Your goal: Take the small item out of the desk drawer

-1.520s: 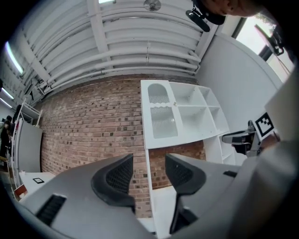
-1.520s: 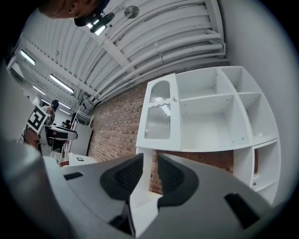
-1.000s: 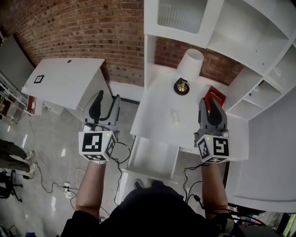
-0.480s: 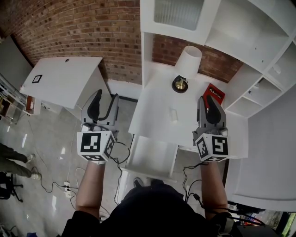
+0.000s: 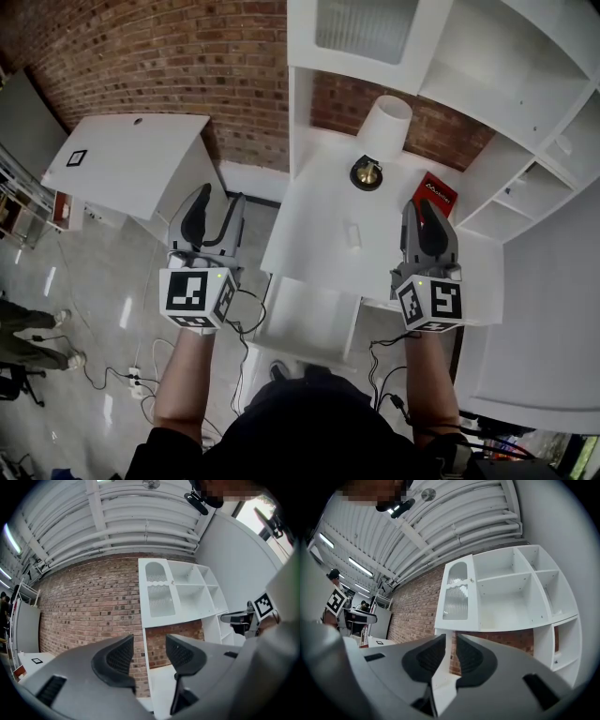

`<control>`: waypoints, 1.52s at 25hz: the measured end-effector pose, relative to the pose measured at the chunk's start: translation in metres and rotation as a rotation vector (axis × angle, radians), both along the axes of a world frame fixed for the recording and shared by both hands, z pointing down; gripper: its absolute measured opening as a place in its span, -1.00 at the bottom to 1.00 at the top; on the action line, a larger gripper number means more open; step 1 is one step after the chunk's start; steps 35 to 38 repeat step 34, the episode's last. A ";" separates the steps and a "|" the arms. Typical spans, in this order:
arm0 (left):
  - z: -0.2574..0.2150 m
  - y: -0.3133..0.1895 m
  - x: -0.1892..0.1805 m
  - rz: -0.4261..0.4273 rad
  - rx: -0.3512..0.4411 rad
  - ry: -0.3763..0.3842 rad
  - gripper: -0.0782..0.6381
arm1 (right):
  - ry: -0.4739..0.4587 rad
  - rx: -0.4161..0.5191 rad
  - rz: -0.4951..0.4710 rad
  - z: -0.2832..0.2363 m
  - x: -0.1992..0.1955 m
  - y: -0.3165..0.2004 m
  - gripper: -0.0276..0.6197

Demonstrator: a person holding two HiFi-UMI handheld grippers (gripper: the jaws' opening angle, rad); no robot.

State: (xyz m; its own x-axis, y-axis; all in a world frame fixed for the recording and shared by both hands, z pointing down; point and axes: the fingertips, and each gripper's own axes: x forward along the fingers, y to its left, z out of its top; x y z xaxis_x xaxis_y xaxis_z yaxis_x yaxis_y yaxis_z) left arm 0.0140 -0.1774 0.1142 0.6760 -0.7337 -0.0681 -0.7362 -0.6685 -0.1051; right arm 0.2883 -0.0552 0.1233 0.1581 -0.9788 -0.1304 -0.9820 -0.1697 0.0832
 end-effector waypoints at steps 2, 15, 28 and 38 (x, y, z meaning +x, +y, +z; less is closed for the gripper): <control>0.001 -0.001 0.001 0.001 -0.003 -0.002 -0.19 | 0.001 0.002 0.001 0.000 0.000 -0.001 -0.72; 0.008 -0.007 0.005 0.001 -0.025 -0.002 -0.19 | -0.008 -0.006 -0.009 0.004 0.005 -0.007 -0.77; 0.010 -0.009 0.015 0.010 -0.031 -0.005 -0.19 | 0.004 -0.012 -0.011 0.005 0.011 -0.007 -0.77; 0.012 -0.012 0.020 0.010 -0.029 -0.006 -0.19 | 0.012 -0.015 -0.016 0.005 0.014 -0.011 -0.77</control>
